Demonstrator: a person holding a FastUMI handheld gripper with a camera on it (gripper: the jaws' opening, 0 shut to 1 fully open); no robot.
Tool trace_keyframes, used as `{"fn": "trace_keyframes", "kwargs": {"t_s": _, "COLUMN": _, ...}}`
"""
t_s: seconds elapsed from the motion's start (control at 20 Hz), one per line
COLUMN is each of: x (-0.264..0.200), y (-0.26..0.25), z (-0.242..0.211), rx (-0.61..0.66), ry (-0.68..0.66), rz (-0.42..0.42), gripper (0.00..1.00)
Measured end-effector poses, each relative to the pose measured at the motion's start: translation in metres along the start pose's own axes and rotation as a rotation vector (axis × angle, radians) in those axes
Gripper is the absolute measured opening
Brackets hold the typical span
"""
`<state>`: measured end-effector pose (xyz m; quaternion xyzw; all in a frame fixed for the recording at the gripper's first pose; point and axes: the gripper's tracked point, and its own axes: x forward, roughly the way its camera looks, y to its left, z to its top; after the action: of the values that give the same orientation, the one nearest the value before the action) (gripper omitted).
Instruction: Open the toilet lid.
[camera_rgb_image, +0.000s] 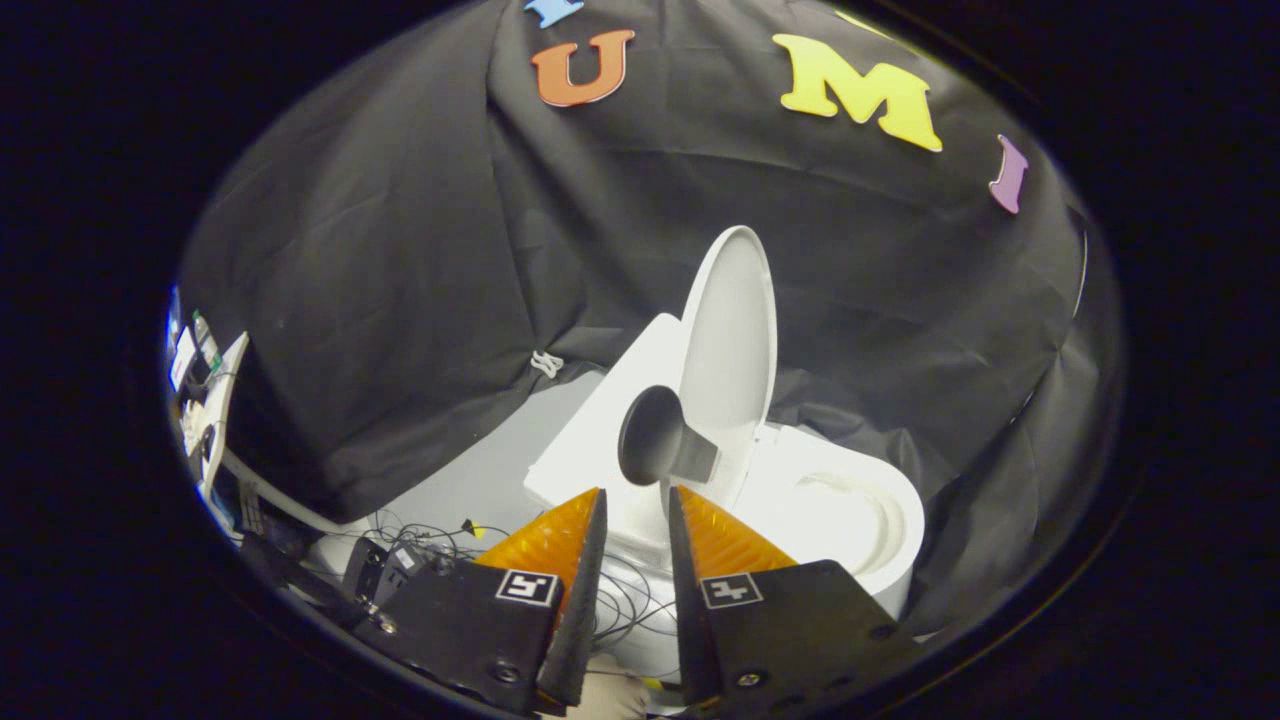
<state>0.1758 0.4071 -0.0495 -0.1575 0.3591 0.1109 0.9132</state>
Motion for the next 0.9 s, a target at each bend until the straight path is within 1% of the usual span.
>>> {"fn": "trace_keyframes", "kwargs": {"t_s": 0.15, "x": -0.018, "y": -0.011, "z": -0.009, "rx": -0.012, "ry": -0.044, "rz": 0.003, "gripper": 0.44}}
{"fn": "trace_keyframes", "kwargs": {"t_s": 0.2, "x": -0.025, "y": -0.014, "z": -0.011, "rx": -0.012, "ry": -0.056, "rz": 0.012, "gripper": 0.48}}
{"fn": "trace_keyframes", "kwargs": {"t_s": 0.3, "x": -0.037, "y": -0.021, "z": -0.018, "rx": 0.004, "ry": -0.084, "rz": 0.027, "gripper": 0.62}}
{"fn": "trace_keyframes", "kwargs": {"t_s": 0.35, "x": -0.044, "y": -0.029, "z": -0.02, "rx": 0.014, "ry": -0.099, "rz": 0.019, "gripper": 0.66}}
{"fn": "trace_keyframes", "kwargs": {"t_s": 0.45, "x": -0.055, "y": -0.047, "z": -0.025, "rx": 0.009, "ry": -0.137, "rz": -0.01, "gripper": 0.69}}
{"fn": "trace_keyframes", "kwargs": {"t_s": 0.65, "x": -0.078, "y": -0.078, "z": -0.048, "rx": -0.023, "ry": -0.2, "rz": -0.061, "gripper": 0.69}}
{"fn": "trace_keyframes", "kwargs": {"t_s": 0.75, "x": -0.09, "y": -0.093, "z": -0.056, "rx": -0.018, "ry": -0.238, "rz": -0.085, "gripper": 0.69}}
{"fn": "trace_keyframes", "kwargs": {"t_s": 0.9, "x": -0.107, "y": -0.119, "z": -0.064, "rx": 0.006, "ry": -0.31, "rz": -0.094, "gripper": 0.69}}
